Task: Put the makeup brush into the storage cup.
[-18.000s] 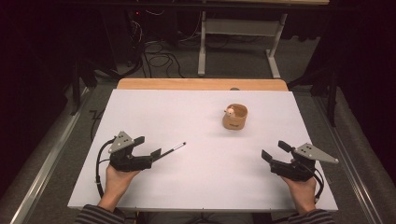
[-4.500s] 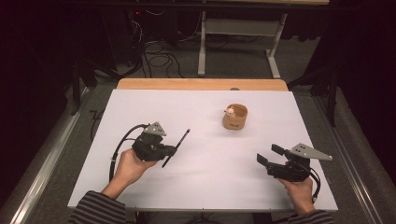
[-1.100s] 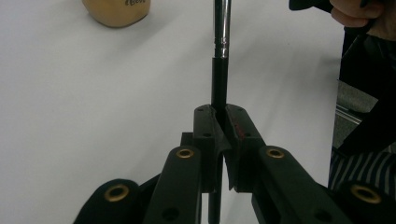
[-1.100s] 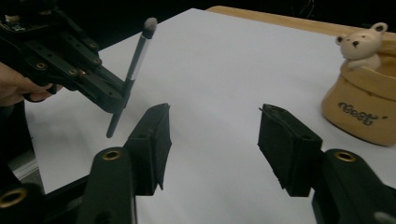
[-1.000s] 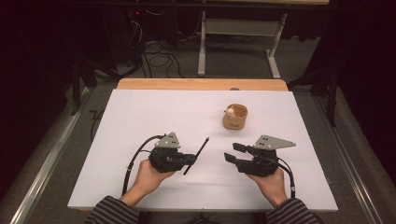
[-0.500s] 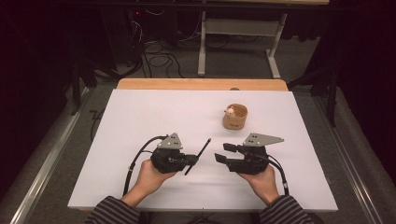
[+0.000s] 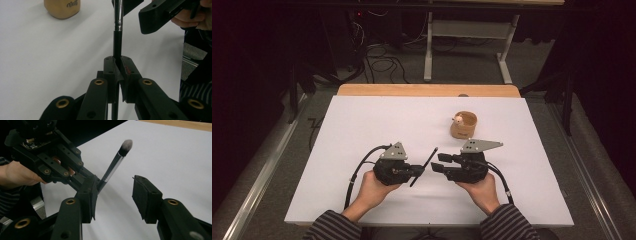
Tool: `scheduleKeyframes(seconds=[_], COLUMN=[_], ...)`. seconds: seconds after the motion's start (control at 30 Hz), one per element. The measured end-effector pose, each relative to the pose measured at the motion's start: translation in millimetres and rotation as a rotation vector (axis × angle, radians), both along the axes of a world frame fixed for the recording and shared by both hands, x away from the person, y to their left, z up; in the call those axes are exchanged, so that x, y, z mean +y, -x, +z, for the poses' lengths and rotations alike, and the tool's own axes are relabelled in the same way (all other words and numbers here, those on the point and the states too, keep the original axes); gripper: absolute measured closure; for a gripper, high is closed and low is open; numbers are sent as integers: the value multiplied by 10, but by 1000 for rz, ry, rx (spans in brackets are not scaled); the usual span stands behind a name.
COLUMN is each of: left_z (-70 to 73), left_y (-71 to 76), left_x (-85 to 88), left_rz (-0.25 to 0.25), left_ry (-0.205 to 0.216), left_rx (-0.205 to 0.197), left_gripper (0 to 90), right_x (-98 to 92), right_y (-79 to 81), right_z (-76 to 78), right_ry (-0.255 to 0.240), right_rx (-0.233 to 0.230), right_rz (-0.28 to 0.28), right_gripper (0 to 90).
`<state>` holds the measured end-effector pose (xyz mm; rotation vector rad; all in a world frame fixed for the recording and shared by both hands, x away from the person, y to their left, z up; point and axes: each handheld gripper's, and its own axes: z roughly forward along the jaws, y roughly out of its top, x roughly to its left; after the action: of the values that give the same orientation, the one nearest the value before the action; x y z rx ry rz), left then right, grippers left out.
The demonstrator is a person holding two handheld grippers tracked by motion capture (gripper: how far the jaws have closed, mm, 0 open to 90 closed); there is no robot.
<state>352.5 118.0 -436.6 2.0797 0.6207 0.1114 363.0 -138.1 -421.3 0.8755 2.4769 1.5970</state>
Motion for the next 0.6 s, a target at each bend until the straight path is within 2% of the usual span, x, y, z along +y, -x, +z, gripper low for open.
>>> scheduleKeyframes(seconds=[0.37, 0.6], left_z=[-1, 8], left_y=[-6, -8], left_x=[-4, 14], left_rz=[-3, 1], left_ry=[-8, 3], left_rx=[-7, -9], left_gripper=[837, 837], right_x=[122, 195], right_y=[-23, -32], right_z=[26, 38], right_ry=[4, -3], right_rx=[-3, -1], right_rz=[38, 48], right_gripper=[641, 664])
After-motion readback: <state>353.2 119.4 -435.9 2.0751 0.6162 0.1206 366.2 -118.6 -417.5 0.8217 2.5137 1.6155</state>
